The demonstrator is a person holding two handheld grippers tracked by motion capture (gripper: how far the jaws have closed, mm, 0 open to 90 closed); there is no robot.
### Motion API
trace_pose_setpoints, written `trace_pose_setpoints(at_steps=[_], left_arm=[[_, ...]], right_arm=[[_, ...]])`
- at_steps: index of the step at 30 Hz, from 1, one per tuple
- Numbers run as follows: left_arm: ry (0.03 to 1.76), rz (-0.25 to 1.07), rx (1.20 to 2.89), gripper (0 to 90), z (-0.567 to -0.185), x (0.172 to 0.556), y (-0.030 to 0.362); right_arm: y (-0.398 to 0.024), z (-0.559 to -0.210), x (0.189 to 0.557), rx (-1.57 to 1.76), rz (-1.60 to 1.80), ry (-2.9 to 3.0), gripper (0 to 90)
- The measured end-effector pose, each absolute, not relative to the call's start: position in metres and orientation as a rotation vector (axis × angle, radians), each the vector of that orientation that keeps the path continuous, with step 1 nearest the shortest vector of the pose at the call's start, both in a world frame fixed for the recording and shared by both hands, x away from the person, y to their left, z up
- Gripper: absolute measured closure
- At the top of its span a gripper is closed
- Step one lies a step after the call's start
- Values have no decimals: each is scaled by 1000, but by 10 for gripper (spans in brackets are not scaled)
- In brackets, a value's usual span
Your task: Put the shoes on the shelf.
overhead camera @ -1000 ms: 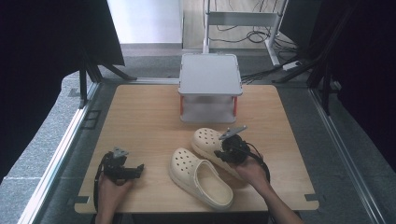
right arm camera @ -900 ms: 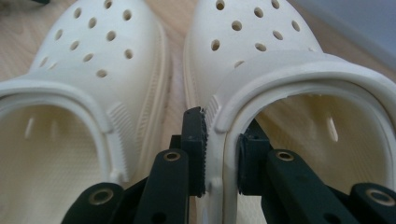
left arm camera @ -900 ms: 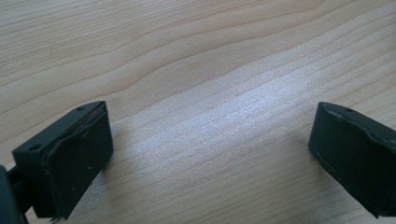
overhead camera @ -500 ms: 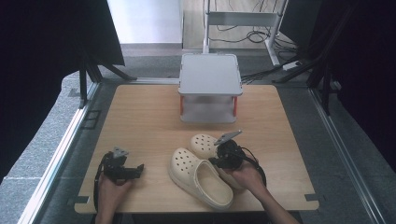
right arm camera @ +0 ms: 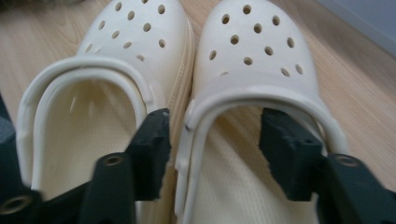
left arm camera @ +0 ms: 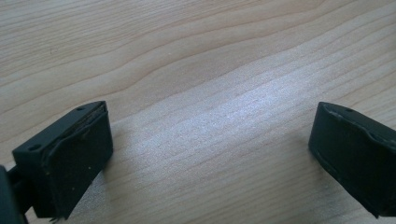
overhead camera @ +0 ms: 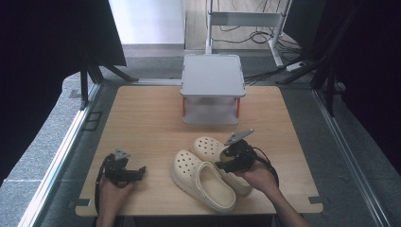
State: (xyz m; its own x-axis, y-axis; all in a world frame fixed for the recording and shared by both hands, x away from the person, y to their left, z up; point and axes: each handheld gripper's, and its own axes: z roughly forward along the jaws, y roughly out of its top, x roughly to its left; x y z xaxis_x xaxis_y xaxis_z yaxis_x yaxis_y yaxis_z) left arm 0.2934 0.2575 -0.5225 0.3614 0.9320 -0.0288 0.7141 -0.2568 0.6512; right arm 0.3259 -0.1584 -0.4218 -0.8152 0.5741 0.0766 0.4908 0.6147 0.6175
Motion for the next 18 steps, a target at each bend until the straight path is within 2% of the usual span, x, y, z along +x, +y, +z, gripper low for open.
trace_pose_setpoints(at_steps=[10, 18], left_arm=[[1420, 491, 2052, 0, -522, 293, 258], [1421, 493, 2052, 0, -523, 293, 258]], right_arm=[[-163, -416, 315, 829, 1018, 2748, 244], [-146, -430, 314, 793, 981, 2793, 198]])
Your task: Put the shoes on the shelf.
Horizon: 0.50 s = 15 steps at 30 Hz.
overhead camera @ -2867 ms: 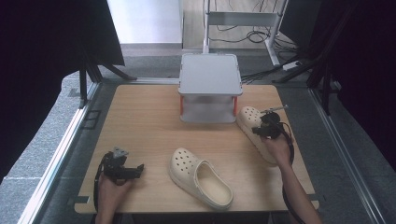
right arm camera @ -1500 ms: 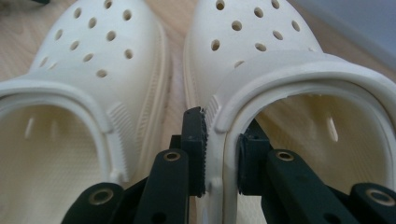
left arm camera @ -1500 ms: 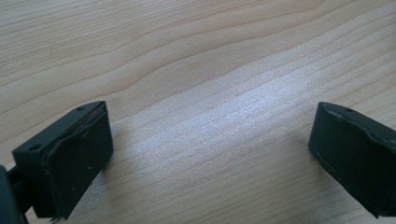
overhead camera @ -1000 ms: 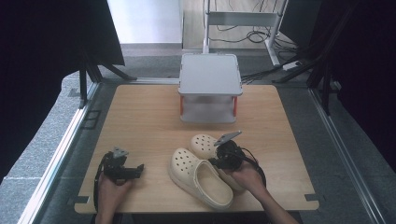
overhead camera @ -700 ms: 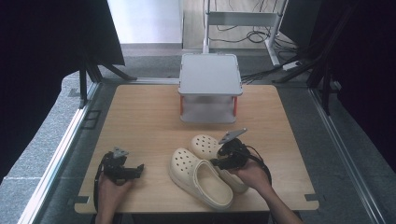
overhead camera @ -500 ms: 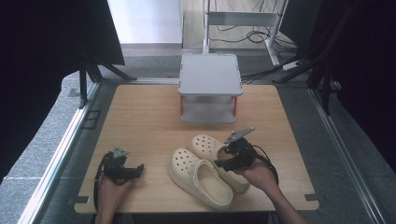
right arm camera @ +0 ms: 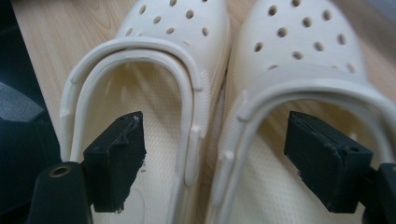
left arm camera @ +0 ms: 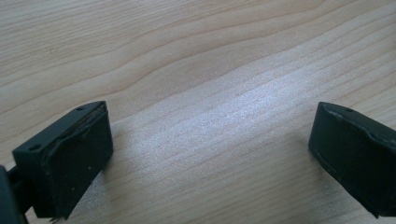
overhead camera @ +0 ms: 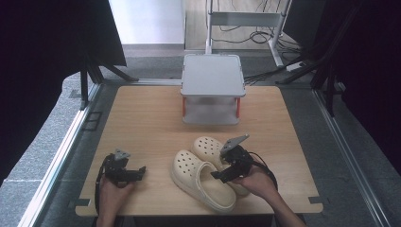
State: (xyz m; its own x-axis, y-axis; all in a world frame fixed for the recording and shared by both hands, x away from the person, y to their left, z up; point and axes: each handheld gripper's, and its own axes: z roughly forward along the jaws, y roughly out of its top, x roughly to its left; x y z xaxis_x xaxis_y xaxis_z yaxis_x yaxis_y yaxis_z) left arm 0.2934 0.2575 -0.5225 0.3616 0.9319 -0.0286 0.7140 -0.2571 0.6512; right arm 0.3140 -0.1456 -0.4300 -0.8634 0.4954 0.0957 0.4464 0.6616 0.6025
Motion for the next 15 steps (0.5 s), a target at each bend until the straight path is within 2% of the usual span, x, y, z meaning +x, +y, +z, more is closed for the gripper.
trace_pose_setpoints(at_steps=[6, 15], left_arm=[[1421, 493, 2052, 0, -523, 293, 257], [1421, 493, 2052, 0, -523, 293, 257]], right_arm=[[-134, -441, 317, 790, 963, 2817, 219], [-117, -451, 322, 831, 876, 2772, 376]])
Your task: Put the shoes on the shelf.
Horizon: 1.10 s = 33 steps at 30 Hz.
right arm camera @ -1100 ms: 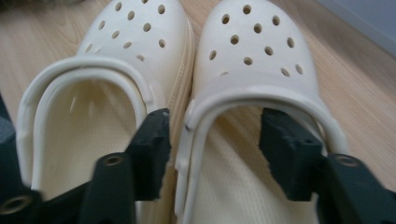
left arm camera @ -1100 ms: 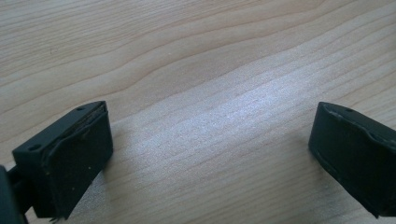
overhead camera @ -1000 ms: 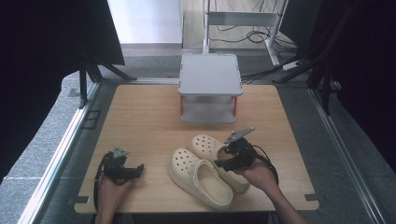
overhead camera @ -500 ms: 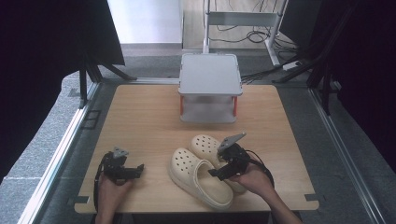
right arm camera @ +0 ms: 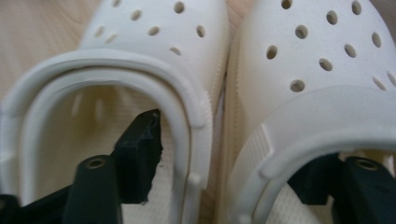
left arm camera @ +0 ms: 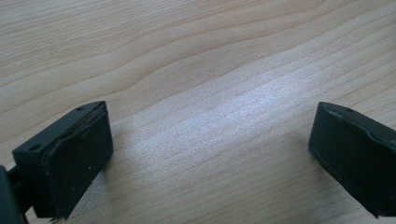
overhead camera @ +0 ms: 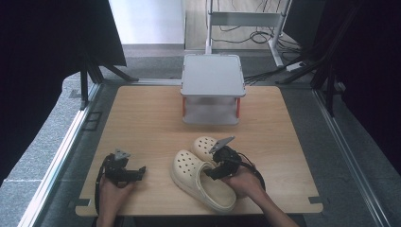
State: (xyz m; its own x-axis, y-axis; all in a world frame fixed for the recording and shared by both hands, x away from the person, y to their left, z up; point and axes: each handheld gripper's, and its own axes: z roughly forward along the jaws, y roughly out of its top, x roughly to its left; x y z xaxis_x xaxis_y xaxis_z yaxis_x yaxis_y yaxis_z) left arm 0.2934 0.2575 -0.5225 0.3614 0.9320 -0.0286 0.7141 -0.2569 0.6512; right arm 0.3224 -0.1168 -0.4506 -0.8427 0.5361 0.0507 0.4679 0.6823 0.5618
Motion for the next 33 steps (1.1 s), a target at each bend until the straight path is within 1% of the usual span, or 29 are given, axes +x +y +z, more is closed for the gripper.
trace_pose_setpoints(at_steps=[3, 6, 7, 8, 13, 17, 33], left_arm=[[1422, 493, 2049, 0, -523, 293, 257], [1422, 492, 2049, 0, -523, 293, 257], [1422, 493, 2049, 0, -523, 293, 257], [1422, 492, 2050, 0, -523, 293, 257], [1421, 492, 2053, 0, -522, 293, 258], [1420, 490, 2051, 0, -522, 293, 258], [1421, 490, 2053, 0, -522, 293, 258]], right_arm=[[-113, -455, 323, 836, 859, 2782, 439], [-111, -458, 324, 845, 828, 2759, 560], [-111, -457, 324, 860, 834, 2766, 618], [-111, -457, 324, 864, 847, 2784, 632], [-111, -455, 325, 918, 854, 2798, 657], [-113, -453, 324, 914, 862, 2822, 661], [-128, -412, 325, 930, 900, 2793, 661]])
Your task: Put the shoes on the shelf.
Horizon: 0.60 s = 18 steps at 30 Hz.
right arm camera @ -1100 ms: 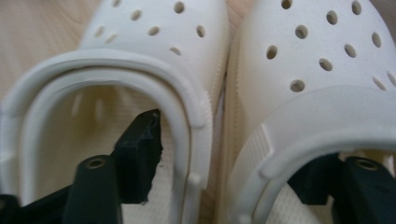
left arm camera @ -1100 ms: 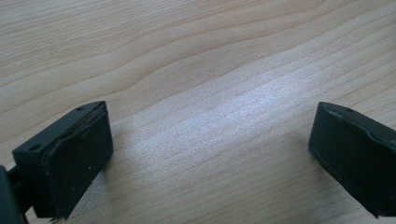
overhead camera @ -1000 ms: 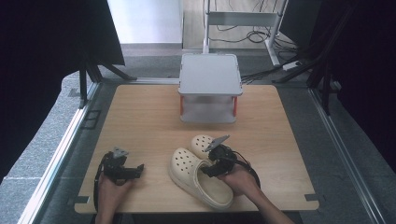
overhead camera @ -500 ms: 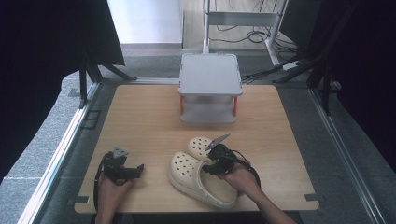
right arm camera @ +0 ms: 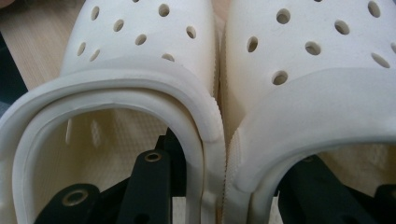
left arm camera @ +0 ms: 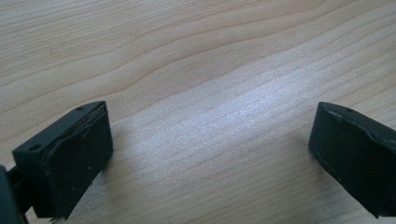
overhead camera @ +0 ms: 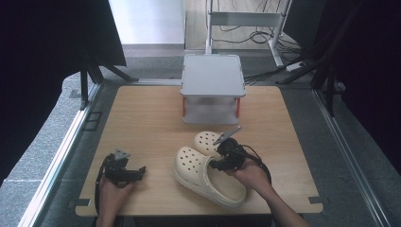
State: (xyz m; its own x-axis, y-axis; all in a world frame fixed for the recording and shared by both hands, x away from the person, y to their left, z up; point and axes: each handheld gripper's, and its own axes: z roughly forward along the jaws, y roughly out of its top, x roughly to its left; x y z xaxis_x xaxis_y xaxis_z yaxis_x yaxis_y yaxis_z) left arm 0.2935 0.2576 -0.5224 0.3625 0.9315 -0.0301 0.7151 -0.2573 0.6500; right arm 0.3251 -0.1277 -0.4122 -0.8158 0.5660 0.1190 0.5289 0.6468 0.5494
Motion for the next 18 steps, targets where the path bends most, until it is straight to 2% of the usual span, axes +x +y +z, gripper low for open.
trace_pose_setpoints(at_steps=[18], left_arm=[[1419, 489, 2052, 0, -522, 294, 258]], right_arm=[[-142, -364, 339, 1003, 927, 2714, 661]])
